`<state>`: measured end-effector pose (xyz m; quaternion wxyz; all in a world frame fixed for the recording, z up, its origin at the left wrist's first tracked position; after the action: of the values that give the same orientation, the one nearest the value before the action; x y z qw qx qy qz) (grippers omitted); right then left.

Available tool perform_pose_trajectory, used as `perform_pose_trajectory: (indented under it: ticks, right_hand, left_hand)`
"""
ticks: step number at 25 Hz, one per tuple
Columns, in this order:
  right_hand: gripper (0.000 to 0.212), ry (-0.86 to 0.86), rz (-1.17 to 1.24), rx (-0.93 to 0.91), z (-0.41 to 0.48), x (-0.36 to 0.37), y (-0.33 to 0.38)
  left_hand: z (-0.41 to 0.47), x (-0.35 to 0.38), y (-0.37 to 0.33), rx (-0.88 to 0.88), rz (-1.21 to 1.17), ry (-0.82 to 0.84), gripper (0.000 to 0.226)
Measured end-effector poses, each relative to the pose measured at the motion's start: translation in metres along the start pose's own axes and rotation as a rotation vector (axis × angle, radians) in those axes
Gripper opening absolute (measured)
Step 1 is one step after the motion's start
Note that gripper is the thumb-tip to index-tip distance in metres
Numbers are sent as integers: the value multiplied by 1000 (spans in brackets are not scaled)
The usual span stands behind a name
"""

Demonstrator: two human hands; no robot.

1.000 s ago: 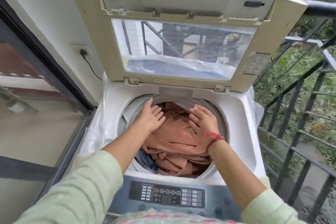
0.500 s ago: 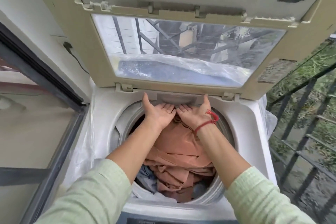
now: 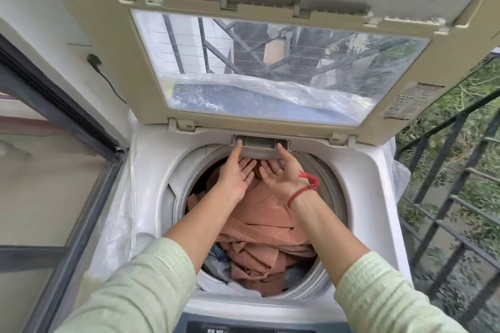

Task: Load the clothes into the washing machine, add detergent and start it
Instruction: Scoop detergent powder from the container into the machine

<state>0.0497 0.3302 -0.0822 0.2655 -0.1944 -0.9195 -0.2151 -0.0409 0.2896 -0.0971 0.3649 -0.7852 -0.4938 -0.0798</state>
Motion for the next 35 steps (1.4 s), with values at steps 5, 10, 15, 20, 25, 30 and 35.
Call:
perform_pose_trajectory:
  ticks: [5,10,15,20,25,30,35]
  right_hand:
    - [35,-1,-33,-24,-5,-17,-7]
    - [27,20,-64,-33,-7,-20,-8]
    - [35,31,-135,-106,-16,-15,-10]
    - [77,22,-279,-55,-39,-14,-14]
    - [44,33,-391,13,-85,-34,-46]
    - [9,87,-461,-40,-140,-20,-74]
    - [6,276,-596,-197,-220,10,-95]
  left_hand:
    - [-7,-18,10,5,61,-34,42]
    - [-13,-20,9,-10,90,0,54]
    - [-24,-19,3,-54,191,49,64]
    - [-45,-23,-3,-8,166,-22,80]
    - [-83,-45,-10,42,69,-49,53]
    - [-140,-75,-29,196,-119,-74,14]
    - [-265,-142,-29,515,-245,-131,14]
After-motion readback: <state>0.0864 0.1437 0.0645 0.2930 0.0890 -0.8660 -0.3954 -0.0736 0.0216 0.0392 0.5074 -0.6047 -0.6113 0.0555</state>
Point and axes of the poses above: each hand's wrist, its own z-axis towards the middle knuckle, its own x-axis out of the palm, y = z × x, the point moved 8 cm from there along z, towards the middle knuckle, and after that the axes turned 3 degrees about y, right-handed, at the moved point
